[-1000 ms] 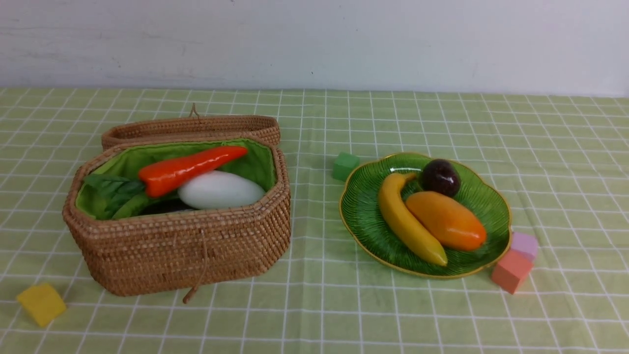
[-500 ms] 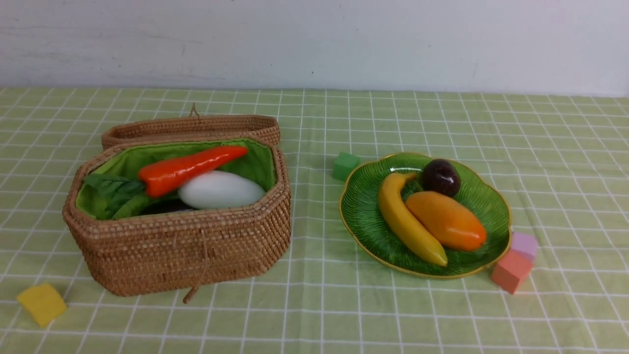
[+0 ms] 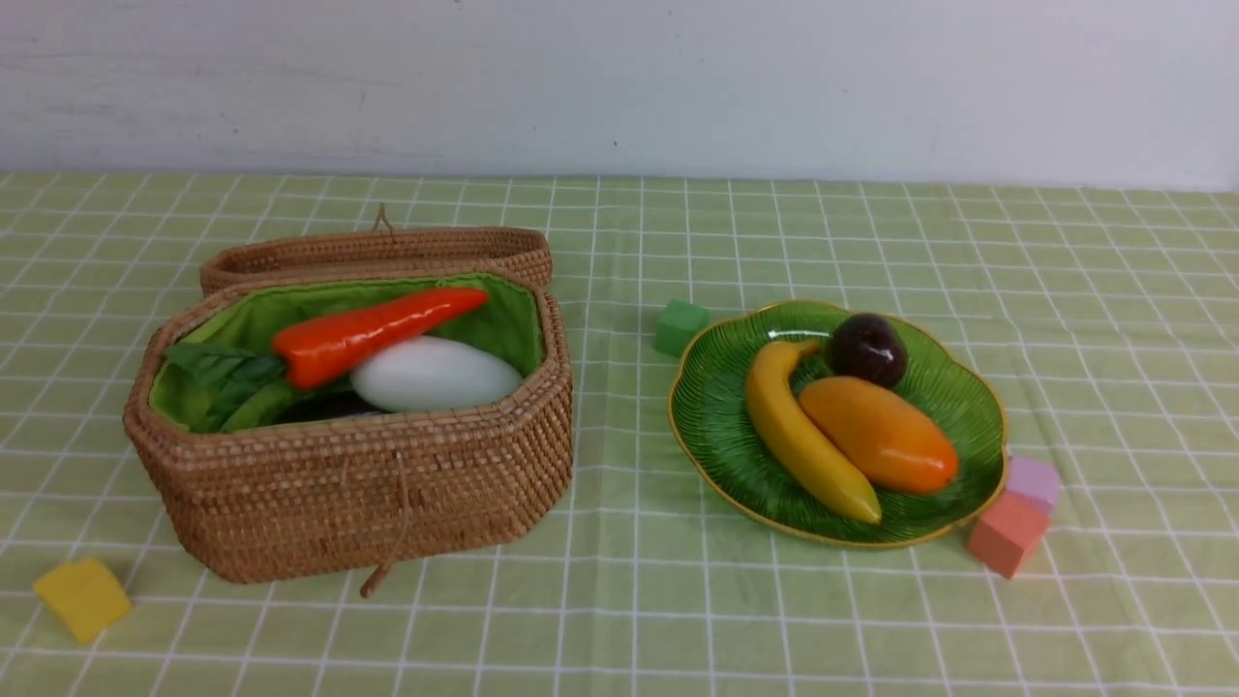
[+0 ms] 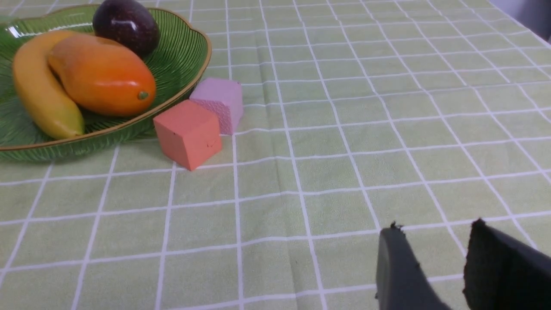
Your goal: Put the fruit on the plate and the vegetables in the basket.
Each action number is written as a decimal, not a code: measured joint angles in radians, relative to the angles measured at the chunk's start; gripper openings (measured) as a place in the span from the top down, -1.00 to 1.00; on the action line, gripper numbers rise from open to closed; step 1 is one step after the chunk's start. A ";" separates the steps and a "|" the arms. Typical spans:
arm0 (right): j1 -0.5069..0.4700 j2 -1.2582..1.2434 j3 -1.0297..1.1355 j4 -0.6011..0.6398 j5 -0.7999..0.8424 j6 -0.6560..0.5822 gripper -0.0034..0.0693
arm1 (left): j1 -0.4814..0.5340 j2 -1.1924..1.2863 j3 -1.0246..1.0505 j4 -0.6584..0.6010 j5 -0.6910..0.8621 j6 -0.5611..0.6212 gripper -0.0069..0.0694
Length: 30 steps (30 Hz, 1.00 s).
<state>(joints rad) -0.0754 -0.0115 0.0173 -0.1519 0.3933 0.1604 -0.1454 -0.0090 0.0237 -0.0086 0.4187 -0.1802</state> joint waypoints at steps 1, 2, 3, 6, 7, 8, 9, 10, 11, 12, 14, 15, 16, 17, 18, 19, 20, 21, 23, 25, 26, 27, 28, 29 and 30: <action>0.000 0.000 0.000 0.000 0.000 0.000 0.24 | 0.000 0.000 0.000 0.000 0.000 0.000 0.82; 0.000 0.000 0.000 0.000 0.000 0.000 0.24 | 0.000 0.000 0.000 0.000 0.000 0.000 0.81; 0.000 0.000 0.000 0.000 0.000 0.000 0.24 | 0.000 0.000 0.000 0.000 0.000 0.000 0.81; 0.000 0.000 0.000 0.000 0.000 0.000 0.24 | 0.000 0.000 0.000 0.000 -0.001 0.000 0.81; 0.000 0.000 0.000 0.000 0.000 0.000 0.24 | 0.000 0.000 0.000 0.000 -0.001 0.000 0.81; 0.000 0.000 0.000 0.000 0.000 0.000 0.24 | 0.000 0.000 0.000 0.000 -0.001 0.000 0.81; 0.000 0.000 0.000 0.000 0.000 0.000 0.24 | 0.000 0.000 0.000 0.000 -0.001 0.000 0.81; 0.000 0.000 0.000 0.000 0.000 0.000 0.24 | 0.000 0.000 0.000 0.000 -0.001 0.000 0.81; 0.000 0.000 0.000 0.000 0.000 0.000 0.24 | 0.000 0.000 0.000 0.000 -0.001 0.000 0.81; 0.000 0.000 0.000 0.000 0.000 0.000 0.24 | 0.000 0.000 0.000 0.000 -0.001 0.000 0.81; 0.000 0.000 0.000 0.000 0.000 0.000 0.24 | 0.000 0.000 0.000 0.000 -0.001 0.000 0.80; 0.000 0.000 0.000 0.000 0.000 0.000 0.24 | 0.000 0.000 0.000 0.000 -0.001 0.000 0.80; 0.000 0.000 0.000 0.000 0.000 0.000 0.24 | 0.000 0.000 0.000 0.000 -0.001 0.000 0.80; 0.000 0.000 0.000 0.000 0.000 0.000 0.24 | 0.000 0.000 0.000 0.000 -0.001 0.000 0.79; 0.000 0.000 0.000 0.000 0.000 0.000 0.24 | 0.000 0.000 0.000 0.000 -0.001 0.000 0.79; 0.000 0.000 0.000 0.000 0.000 0.000 0.24 | 0.000 0.000 0.000 0.000 -0.001 0.000 0.78; 0.000 0.000 0.000 0.000 0.000 0.000 0.24 | 0.000 0.000 0.000 0.000 -0.001 0.000 0.78; 0.000 0.000 0.000 0.000 0.000 0.000 0.24 | 0.000 0.000 0.000 0.000 -0.001 0.000 0.77; 0.000 0.000 0.000 0.000 0.000 0.000 0.24 | 0.000 0.000 0.000 0.000 -0.001 0.000 0.77; 0.000 0.000 0.000 0.000 0.000 0.000 0.24 | 0.000 0.000 0.000 0.000 -0.001 0.000 0.76; 0.000 0.000 0.000 0.000 0.000 0.000 0.24 | 0.000 0.000 0.000 0.000 -0.001 0.000 0.76; 0.000 0.000 0.000 0.000 0.000 0.000 0.24 | 0.000 0.000 0.000 0.000 -0.001 0.000 0.76; 0.000 0.000 0.000 0.000 0.000 0.000 0.24 | 0.000 0.000 0.000 0.000 -0.001 0.000 0.76; 0.000 0.000 0.000 0.000 0.000 0.000 0.24 | 0.000 0.000 0.000 0.000 -0.001 0.000 0.76; 0.000 0.000 0.000 0.000 0.000 0.000 0.24 | 0.000 0.000 0.000 0.000 -0.001 0.000 0.76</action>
<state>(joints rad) -0.0754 -0.0115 0.0173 -0.1519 0.3933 0.1604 -0.1454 -0.0090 0.0237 -0.0086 0.4180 -0.1802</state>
